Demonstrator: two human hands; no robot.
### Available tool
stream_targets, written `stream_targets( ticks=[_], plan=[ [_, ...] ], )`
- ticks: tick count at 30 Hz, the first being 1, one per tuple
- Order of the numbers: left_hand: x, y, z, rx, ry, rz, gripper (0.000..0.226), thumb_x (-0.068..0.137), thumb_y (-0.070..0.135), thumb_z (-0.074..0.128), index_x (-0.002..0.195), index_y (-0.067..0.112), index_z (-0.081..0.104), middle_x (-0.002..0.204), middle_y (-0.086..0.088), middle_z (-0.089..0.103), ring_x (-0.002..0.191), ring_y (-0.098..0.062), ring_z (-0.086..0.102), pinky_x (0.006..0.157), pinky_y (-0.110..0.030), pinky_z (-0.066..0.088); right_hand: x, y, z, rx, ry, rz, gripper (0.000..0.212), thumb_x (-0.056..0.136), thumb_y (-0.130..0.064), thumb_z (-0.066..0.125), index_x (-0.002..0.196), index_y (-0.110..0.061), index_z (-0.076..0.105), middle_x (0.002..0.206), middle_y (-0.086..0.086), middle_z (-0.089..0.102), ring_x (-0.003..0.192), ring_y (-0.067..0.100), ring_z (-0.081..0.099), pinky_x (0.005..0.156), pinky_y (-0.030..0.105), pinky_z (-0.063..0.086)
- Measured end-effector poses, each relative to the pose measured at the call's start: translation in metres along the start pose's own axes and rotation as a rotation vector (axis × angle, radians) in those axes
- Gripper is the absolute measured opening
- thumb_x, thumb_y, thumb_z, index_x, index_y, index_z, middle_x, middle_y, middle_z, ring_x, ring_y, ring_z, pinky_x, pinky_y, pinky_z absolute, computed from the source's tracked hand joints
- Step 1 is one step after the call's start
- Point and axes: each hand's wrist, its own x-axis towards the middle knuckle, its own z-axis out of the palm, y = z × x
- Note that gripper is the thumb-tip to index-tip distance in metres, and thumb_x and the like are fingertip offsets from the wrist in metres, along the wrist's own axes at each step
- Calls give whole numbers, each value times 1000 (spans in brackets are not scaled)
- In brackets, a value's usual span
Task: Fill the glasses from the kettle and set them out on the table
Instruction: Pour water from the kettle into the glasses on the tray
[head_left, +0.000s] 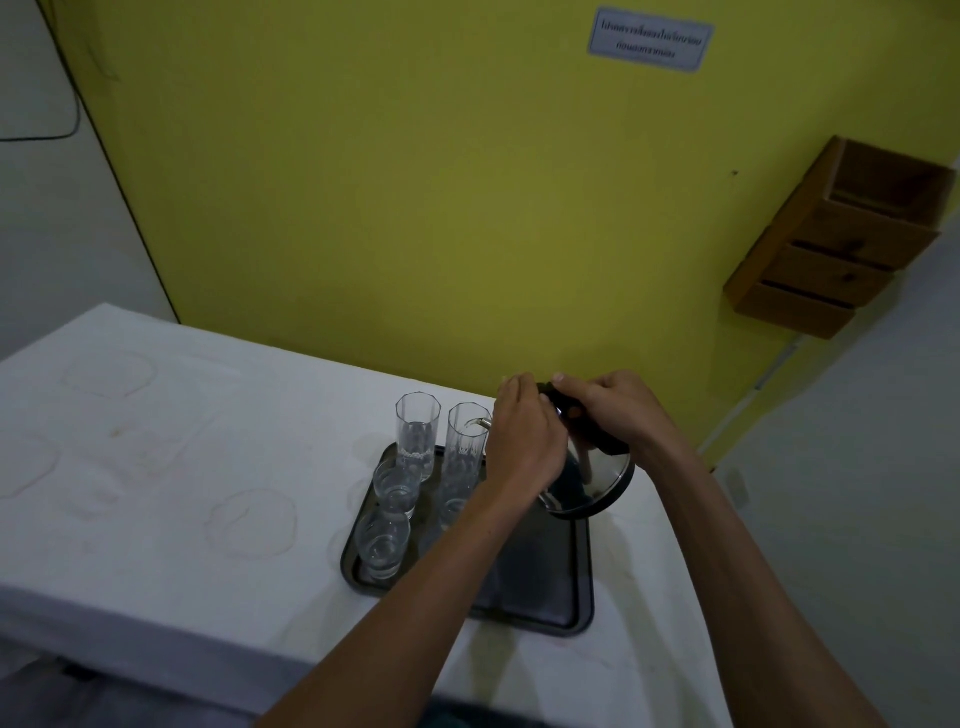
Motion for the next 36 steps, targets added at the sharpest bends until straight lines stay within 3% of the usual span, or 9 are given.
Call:
stream_targets(
  ticks=[7,11,17,22,36],
  plan=[
    [-3,1,-3,5,-53,-2,48,105,24,26,149,5,24,159,-9,23,150,-23,13,119,-35,15,-3,-3,-1,3,-6,11,49,84,-49,75,55,-14,60,42,-6,56,49,20,55,52,28,43],
    [1,-1,0,1,-24,-1,39,104,23,28,136,4,39,143,-12,41,140,-31,32,113,-45,32,-4,-3,-2,10,-15,1,49,85,-49,75,53,-13,61,44,-3,59,52,23,57,55,30,46],
    [3,-2,1,3,-12,-11,37,103,23,28,133,4,40,141,-12,43,137,-31,35,111,-46,34,-3,-6,-2,2,-9,-8,49,84,-48,76,53,-13,61,45,-4,60,54,23,60,58,34,50],
    [1,1,-4,-3,-36,-8,44,105,23,26,144,4,31,155,-10,30,148,-25,17,119,-37,19,-3,-7,-2,-10,-12,-11,48,85,-48,76,58,-10,63,46,-3,59,53,22,58,55,30,48],
    [3,0,-7,-22,-34,-3,45,105,23,27,146,4,29,156,-10,28,149,-24,16,119,-36,19,4,-6,0,-37,-33,-12,50,83,-52,75,61,-9,63,48,0,60,55,23,57,59,34,45]
  ],
)
